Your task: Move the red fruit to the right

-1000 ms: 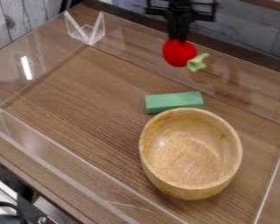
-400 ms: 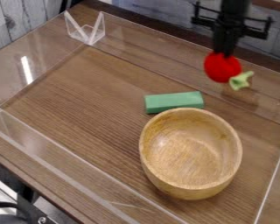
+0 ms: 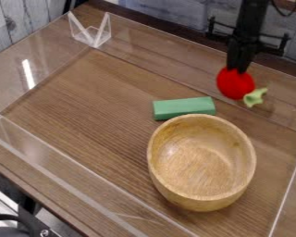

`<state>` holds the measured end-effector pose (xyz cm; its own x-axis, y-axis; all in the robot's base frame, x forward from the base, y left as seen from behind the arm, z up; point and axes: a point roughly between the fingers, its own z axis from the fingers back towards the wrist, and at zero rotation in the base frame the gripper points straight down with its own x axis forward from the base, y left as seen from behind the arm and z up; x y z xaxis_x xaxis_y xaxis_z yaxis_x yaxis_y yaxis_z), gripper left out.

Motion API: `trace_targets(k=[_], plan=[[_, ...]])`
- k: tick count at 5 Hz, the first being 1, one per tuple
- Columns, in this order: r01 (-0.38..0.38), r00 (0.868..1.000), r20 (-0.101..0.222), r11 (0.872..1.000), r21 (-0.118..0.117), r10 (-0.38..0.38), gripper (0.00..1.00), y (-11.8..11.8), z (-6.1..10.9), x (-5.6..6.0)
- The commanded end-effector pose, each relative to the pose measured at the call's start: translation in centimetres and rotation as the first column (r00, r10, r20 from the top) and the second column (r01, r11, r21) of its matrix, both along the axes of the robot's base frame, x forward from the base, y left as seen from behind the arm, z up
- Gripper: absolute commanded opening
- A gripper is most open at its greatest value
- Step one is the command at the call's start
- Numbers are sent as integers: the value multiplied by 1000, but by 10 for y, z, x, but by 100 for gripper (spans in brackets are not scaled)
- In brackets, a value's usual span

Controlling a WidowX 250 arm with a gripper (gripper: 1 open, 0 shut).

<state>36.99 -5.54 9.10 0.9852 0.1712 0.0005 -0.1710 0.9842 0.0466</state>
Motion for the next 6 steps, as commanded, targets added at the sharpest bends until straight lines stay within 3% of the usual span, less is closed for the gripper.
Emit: trace_targets(k=[1, 2, 4, 5, 6], plan=[[22, 998, 60, 1000, 6, -22, 0, 3, 17, 7], [46, 998, 50, 999, 12, -46, 0, 9, 14, 5], [15, 999, 33, 1000, 20, -16, 0, -10, 0, 5], [-15, 1000, 25, 1000, 25, 14, 100, 4, 11, 4], [-48, 999, 22, 998, 27, 47, 100, 19, 23, 5]])
